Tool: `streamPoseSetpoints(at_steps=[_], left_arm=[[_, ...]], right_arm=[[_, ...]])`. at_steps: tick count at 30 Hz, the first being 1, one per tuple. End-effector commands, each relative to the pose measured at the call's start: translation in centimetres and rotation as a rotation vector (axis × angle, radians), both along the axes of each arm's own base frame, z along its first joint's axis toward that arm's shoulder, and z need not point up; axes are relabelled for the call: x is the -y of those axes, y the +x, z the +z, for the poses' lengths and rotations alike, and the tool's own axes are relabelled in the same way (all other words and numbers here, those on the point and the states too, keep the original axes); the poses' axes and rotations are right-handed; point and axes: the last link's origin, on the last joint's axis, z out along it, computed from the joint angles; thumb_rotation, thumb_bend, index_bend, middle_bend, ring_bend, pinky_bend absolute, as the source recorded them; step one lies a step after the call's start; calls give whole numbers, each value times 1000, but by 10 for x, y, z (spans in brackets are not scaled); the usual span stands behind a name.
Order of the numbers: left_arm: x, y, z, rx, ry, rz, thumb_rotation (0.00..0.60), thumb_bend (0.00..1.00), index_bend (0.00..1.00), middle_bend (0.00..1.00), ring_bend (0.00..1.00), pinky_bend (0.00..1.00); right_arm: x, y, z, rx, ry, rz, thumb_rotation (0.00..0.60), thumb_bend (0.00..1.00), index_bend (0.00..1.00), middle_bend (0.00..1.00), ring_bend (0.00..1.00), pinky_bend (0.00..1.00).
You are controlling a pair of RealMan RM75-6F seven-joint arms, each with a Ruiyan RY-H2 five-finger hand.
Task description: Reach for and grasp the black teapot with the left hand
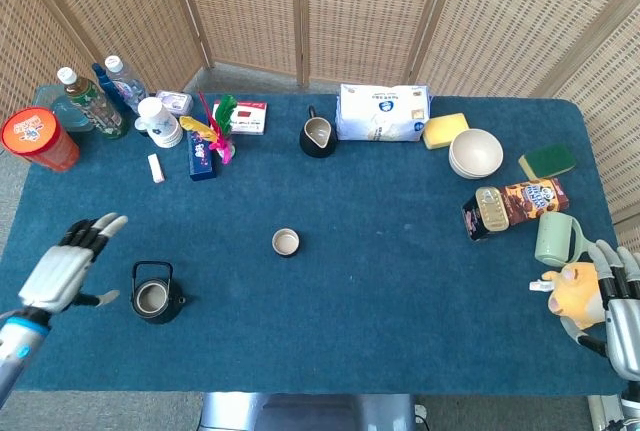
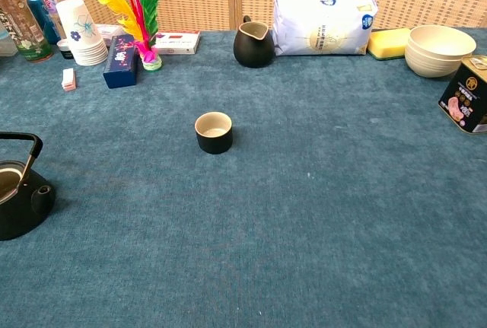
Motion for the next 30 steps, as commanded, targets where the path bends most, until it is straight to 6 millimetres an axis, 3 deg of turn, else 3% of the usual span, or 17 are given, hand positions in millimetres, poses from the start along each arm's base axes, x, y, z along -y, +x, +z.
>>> streamPoseSetpoints(at_steps=[1, 9, 26, 29, 30], left_arm=[[-29, 15, -18, -10, -74, -25, 600, 0, 0, 0, 0, 15], [-47, 27, -39, -36, -143, 26, 600, 0, 0, 0, 0, 15], [-64, 36, -57, -138, -202, 89, 600, 0, 0, 0, 0, 16], [-65, 39, -60, -152, -212, 102, 600, 20, 24, 30, 30, 112], [-65, 40, -61, -157, -212, 101, 600, 39, 44, 59, 67, 190]], right_arm=[[0, 0, 1, 1, -3, -1, 600, 0, 0, 0, 0, 0], [2, -3, 1, 19, 4, -15, 600, 0, 0, 0, 0, 0], [3, -3, 2, 31, 4, -12, 600, 0, 0, 0, 0, 0], [3, -4, 1, 34, 9, -13, 600, 0, 0, 0, 0, 0], [3, -4, 1, 36, 9, -13, 600, 0, 0, 0, 0, 0]])
